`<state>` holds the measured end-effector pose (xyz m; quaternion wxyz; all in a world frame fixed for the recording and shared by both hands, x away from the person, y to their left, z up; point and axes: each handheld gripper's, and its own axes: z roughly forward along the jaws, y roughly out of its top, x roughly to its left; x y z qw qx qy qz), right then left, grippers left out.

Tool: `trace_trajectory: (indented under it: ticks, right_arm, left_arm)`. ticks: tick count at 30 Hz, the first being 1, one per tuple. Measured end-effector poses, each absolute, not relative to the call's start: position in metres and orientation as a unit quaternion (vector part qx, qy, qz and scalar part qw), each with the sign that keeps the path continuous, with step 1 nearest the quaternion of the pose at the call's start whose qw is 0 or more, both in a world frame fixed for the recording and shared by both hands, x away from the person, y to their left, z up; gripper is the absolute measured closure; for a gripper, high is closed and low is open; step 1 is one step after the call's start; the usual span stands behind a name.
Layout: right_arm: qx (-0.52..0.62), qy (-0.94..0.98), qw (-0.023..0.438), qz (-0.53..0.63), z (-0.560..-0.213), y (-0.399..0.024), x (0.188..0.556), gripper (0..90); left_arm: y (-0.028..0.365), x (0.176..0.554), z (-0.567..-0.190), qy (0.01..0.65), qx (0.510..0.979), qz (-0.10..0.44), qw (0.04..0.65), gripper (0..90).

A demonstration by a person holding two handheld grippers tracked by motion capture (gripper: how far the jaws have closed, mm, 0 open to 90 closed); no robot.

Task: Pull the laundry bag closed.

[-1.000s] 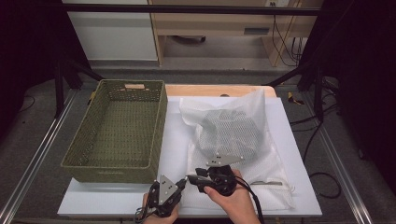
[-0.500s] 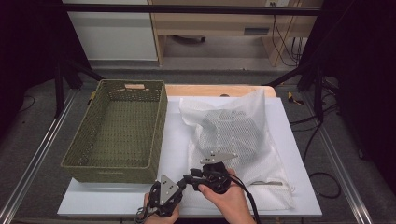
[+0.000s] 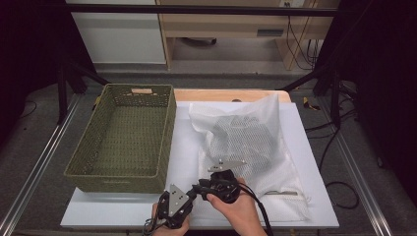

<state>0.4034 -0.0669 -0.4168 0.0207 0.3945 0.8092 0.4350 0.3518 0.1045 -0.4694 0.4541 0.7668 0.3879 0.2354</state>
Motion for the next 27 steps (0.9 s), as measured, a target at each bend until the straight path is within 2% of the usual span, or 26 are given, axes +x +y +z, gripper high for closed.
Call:
trace_trajectory:
  ticks: [13, 27]
  right_arm:
    - [0.402, 0.803, 0.004, 0.44, -0.422, -0.0732, 0.4072, 79.7]
    - [0.413, 0.797, -0.013, 0.44, -0.4248, -0.0746, 0.4098, 82.7]
  left_arm:
    - [0.1043, 0.3511, -0.4693, 0.387, 0.765, 0.242, 0.454, 89.3]
    - [0.1038, 0.3503, -0.4691, 0.385, 0.764, 0.249, 0.455, 89.4]
